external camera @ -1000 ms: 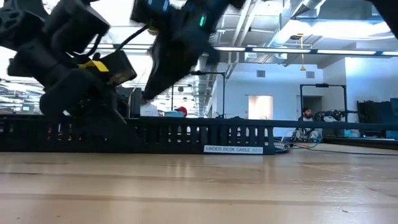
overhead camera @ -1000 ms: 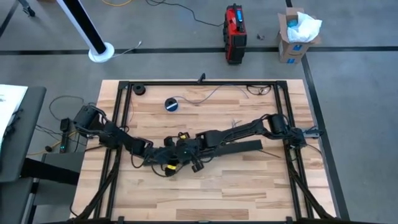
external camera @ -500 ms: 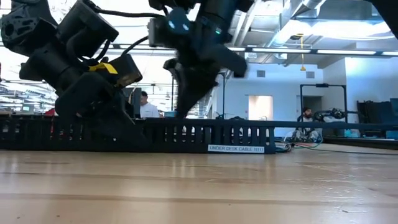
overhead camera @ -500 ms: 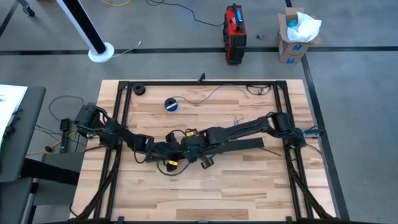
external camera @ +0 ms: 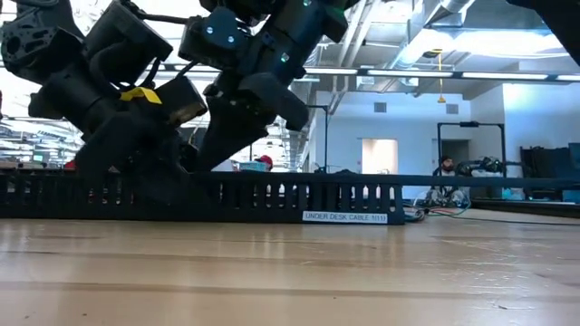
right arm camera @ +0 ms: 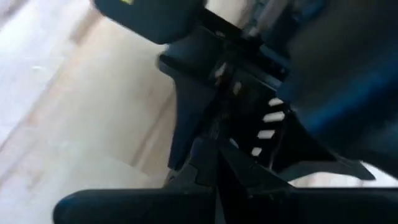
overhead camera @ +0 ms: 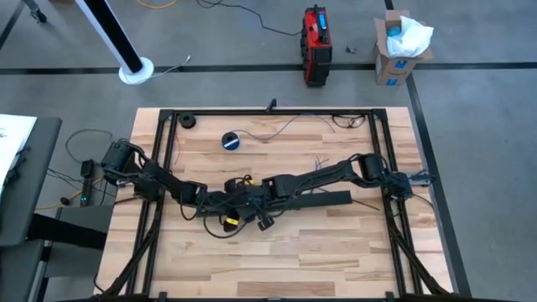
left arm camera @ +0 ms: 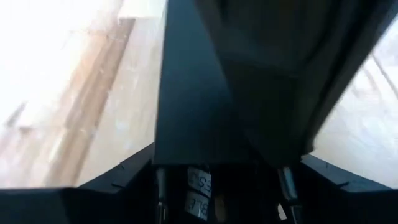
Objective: Ziptie cables
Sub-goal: Close the black cable duct with the black cable duct cover
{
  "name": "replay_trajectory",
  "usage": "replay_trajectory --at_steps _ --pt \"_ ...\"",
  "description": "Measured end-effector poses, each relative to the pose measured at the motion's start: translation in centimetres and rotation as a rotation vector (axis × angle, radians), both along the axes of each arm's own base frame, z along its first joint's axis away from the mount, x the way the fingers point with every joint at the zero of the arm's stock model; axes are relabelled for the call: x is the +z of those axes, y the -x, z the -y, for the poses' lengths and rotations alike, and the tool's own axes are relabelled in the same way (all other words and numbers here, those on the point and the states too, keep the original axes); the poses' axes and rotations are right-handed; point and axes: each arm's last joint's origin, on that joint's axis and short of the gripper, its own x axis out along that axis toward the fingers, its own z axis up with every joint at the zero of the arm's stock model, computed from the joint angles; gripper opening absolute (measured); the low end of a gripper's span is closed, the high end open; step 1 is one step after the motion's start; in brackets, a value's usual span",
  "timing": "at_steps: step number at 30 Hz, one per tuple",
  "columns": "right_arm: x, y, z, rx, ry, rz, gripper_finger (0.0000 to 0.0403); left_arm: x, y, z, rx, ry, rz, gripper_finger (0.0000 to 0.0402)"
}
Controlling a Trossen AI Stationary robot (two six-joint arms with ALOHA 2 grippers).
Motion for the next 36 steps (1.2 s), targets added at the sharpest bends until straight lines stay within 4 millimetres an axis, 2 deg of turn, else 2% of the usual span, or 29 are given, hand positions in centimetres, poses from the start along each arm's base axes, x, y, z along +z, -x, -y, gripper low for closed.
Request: replay_trajectory --at_steps 5,10,16,22,27,33,36 --pt "2.2 0.6 0.0 -0.052 0.029 0.021 0.0 0.1 -0.1 -0.2 0.024 -0.053 0.009 0.0261" --pt "5.2 1.5 0.4 -0.066 0.023 0.054 0.0 0.4 -0.5 -0.5 0.046 0.065 0.028 0.0262" --pt "4.9 1.8 1.2 -0.083 0.03 0.0 0.0 1.2 -0.8 -0.3 0.02 0.136 0.033 0.0262" --pt "4.1 2.1 1.3 -0.067 0.021 -0.025 0.0 1.8 0.3 0.1 0.014 0.203 -0.062 0.0263" --pt "3.5 2.1 0.8 -0.043 -0.006 -0.012 0.0 3.1 1.5 0.9 -0.03 0.285 -0.103 0.0263" --pt "3.6 2.2 -0.3 -0.032 -0.017 0.002 0.0 4.5 3.2 1.3 -0.023 0.289 -0.154 0.0263" --pt "3.6 2.3 -0.7 -0.023 -0.019 0.0 0.0 4.5 3.2 1.3 -0.036 0.193 -0.149 0.0263"
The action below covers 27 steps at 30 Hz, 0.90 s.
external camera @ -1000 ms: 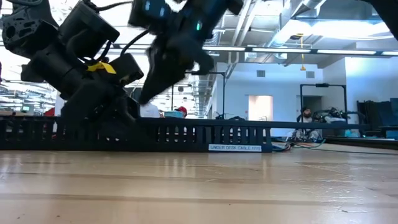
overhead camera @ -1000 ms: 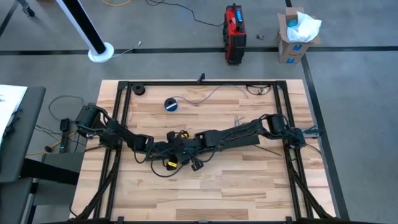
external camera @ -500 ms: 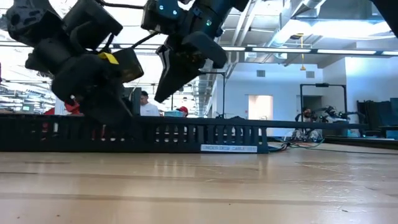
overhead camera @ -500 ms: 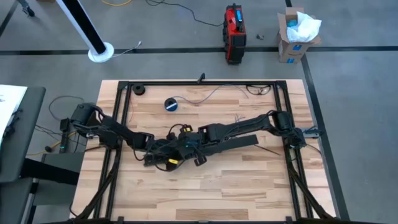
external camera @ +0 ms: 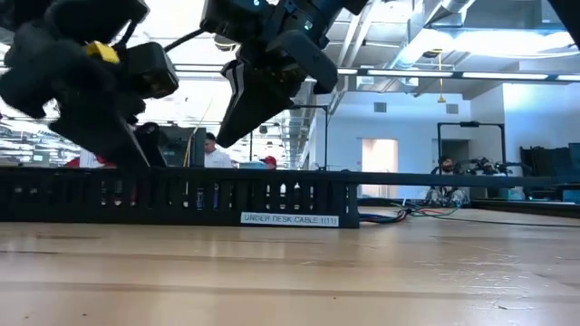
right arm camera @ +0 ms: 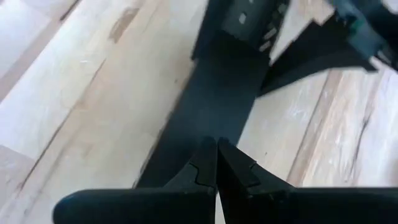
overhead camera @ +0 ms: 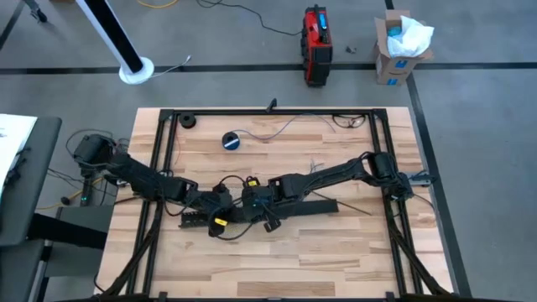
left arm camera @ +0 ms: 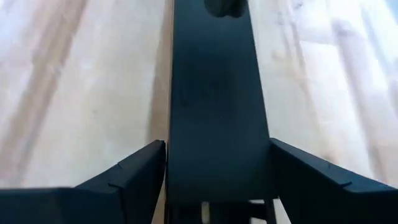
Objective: Ziptie cables
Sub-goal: Close the black cable duct with the black cable duct cover
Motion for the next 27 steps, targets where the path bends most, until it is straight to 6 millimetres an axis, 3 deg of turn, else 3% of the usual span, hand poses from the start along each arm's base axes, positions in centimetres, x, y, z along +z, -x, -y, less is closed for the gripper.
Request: replay_trajectory --at_steps 3,10,16,23,27 --pt "0.0 0.1 -0.2 -0.009 -0.008 -0.006 0.0 -0.4 -0.6 -0.6 -0.022 -0.063 0.019 0.0263" --pt "0.3 0.7 -1.0 -0.032 0.066 -0.029 0.0 -0.2 -0.2 -1.0 -0.066 0.216 -0.165 0.0263" --pt "0.4 0.7 -1.7 -0.018 0.062 -0.009 0.0 -0.3 -0.1 -1.0 -0.047 0.178 -0.178 0.0263" --pt "1.6 0.4 -3.8 0.067 0.035 0.072 0.0 -0.7 0.6 -0.3 -0.009 0.193 -0.256 0.0263" --pt "1.6 0.0 -3.6 0.043 0.016 0.099 0.0 -0.9 1.1 0.3 -0.007 0.183 -0.285 0.0263"
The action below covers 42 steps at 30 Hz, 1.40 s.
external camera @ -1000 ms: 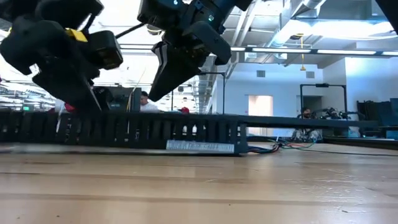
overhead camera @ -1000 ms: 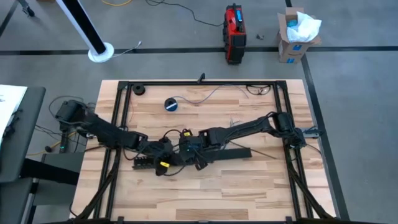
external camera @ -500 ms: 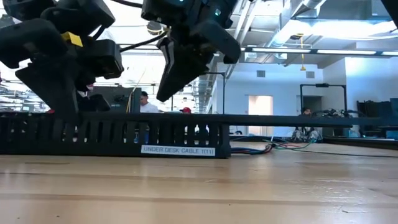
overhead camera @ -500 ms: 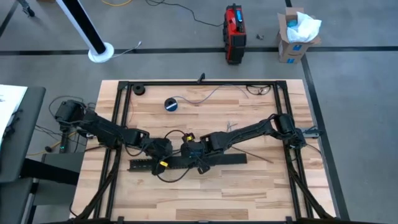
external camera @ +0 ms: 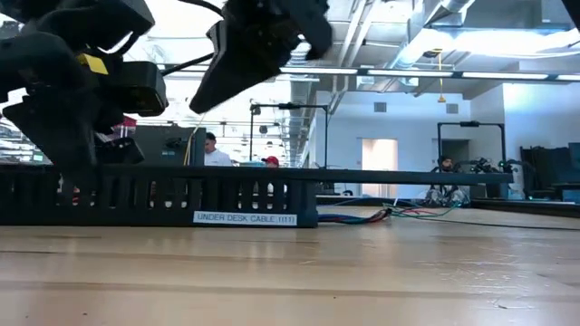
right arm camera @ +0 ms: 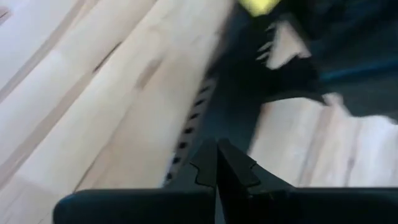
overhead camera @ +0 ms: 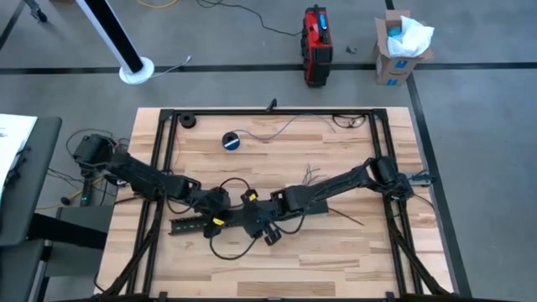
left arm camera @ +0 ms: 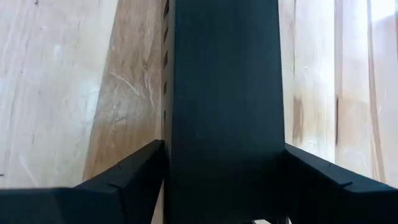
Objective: Ziptie cables
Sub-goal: Close the black cable duct with the black cable duct cover
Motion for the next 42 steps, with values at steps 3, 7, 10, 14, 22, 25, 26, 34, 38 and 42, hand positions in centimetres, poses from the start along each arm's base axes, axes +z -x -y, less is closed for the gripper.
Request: replay_trajectory --at_steps 3,7,10,14,22,25,26,34,38,42 --pt "0.2 -0.3 0.5 -0.018 -0.011 0.026 0.0 0.0 0.1 0.3 0.01 0.001 -0.004 0.0263" --pt "0.2 -0.6 1.6 -0.063 -0.029 0.027 0.0 -0.1 0.2 0.4 0.027 -0.003 -0.016 0.0263" --pt "0.3 -0.7 1.9 -0.071 -0.031 0.033 0.0 -0.1 0.2 0.3 0.081 -0.02 -0.011 0.0263" --pt "0.4 -0.4 1.8 -0.09 -0.044 0.01 0.0 -0.1 0.0 -0.1 0.164 -0.105 0.042 0.0263" --pt "-0.2 0.9 1.1 -0.134 -0.039 -0.11 0.0 0.0 -0.4 -0.6 0.305 -0.154 0.102 0.0262" --pt "-0.2 1.2 0.7 -0.159 0.02 -0.111 0.0 -0.1 -0.4 -1.4 0.406 -0.172 0.094 0.0262" --pt "-0.3 1.2 0.6 -0.168 0.04 -0.11 0.0 -0.1 -0.4 -1.6 0.439 -0.171 0.084 0.0262" --pt "-0.2 1.1 1.2 -0.174 0.105 -0.096 0.0 -0.2 -0.3 -2.8 0.447 -0.273 0.073 0.0262" --pt "0.2 1.2 2.0 -0.232 0.106 -0.091 0.0 -0.1 -0.4 -3.0 0.484 -0.26 0.074 0.0262" --pt "1.4 1.5 3.5 -0.338 0.046 -0.077 0.0 -0.1 -0.4 -3.1 0.528 -0.262 0.08 0.0262"
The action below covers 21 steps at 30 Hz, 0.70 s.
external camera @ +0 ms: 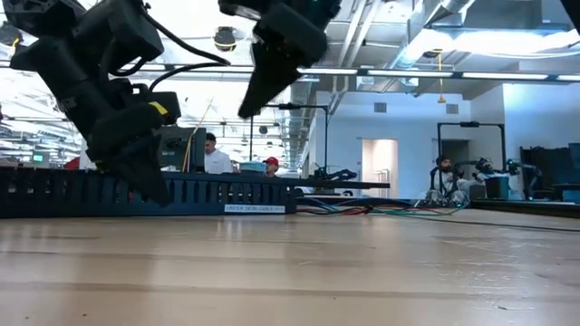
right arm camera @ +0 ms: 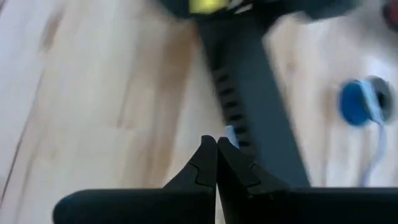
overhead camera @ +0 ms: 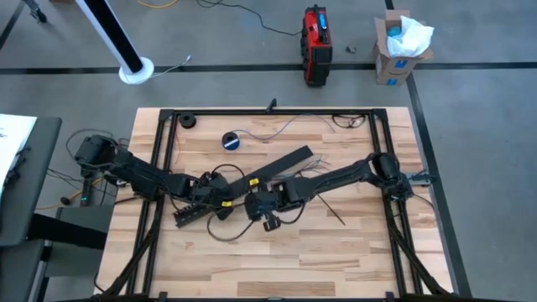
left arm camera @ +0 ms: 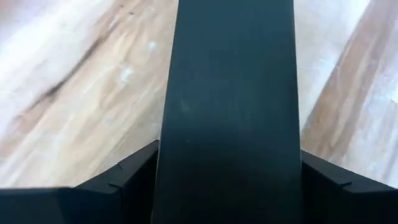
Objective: Ziptie cables
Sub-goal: Close the black cable duct with the black cable duct cover
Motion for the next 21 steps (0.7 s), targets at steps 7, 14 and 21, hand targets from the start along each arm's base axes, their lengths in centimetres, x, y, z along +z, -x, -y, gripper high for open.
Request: replay_trajectory --at_steps 7,14,21 --pt "3.9 0.9 3.2 -0.189 -0.097 0.12 0.0 0.0 -0.1 -0.2 -0.057 -0.126 -0.023 0.0262" --pt "6.4 1.9 5.2 -0.211 -0.091 0.173 0.0 0.1 -0.2 -0.2 -0.094 -0.16 -0.03 0.0262" --pt "6.0 2.2 5.4 -0.195 -0.07 0.117 0.0 0.1 -0.2 -0.2 -0.063 -0.134 -0.013 0.0262"
